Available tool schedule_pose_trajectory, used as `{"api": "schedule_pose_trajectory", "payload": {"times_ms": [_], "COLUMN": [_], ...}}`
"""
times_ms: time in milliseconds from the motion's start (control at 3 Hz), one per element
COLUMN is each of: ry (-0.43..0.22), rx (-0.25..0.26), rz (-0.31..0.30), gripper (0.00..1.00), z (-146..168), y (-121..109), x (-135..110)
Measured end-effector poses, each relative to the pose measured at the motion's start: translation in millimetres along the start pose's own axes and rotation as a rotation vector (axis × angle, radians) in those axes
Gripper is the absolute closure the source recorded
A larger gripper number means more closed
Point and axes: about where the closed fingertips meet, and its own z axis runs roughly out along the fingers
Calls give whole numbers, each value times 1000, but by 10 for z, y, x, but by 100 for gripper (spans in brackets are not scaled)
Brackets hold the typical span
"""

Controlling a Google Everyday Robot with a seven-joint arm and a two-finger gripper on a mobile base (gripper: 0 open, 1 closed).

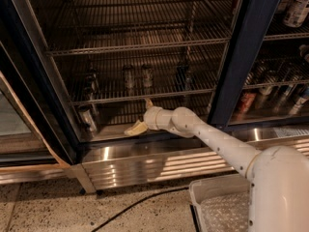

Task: Pick 7up can from bottom shelf of fridge

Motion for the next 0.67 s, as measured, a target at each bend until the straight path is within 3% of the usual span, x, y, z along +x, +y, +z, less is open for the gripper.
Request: {"api": "schedule_pose_trajectory", "payload": {"times_ms": [333, 667], "ry": [-37, -37], "rx": [20, 21], "rz": [30, 30], "gripper": [0, 0], "z": [202, 205], "y": [-210, -209], "x": [-92, -93]}}
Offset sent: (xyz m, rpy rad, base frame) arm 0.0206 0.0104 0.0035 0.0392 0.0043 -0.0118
